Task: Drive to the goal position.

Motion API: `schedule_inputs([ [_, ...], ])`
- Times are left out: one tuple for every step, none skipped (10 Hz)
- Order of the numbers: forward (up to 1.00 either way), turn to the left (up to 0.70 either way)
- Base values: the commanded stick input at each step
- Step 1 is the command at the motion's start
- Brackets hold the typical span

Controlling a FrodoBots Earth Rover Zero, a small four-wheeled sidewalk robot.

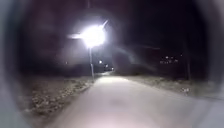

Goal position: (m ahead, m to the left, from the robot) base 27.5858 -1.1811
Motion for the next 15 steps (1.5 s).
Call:
schedule_inputs([
  [0.7, 0.0],
  [0.7, 0.0],
  [0.7, 0.0],
  [0.7, 0.14],
  [0.7, 0.14],
  [0.7, 0.08],
  [0.7, 0.0],
  [0.7, 0.0],
  [0.7, 0.0],
  [0.7, 0.0],
  [0.7, 0.0],
  [0.7, 0.0],
  [0.7, 0.0],
  [0.7, 0.0],
  [0.7, 0.0],
])
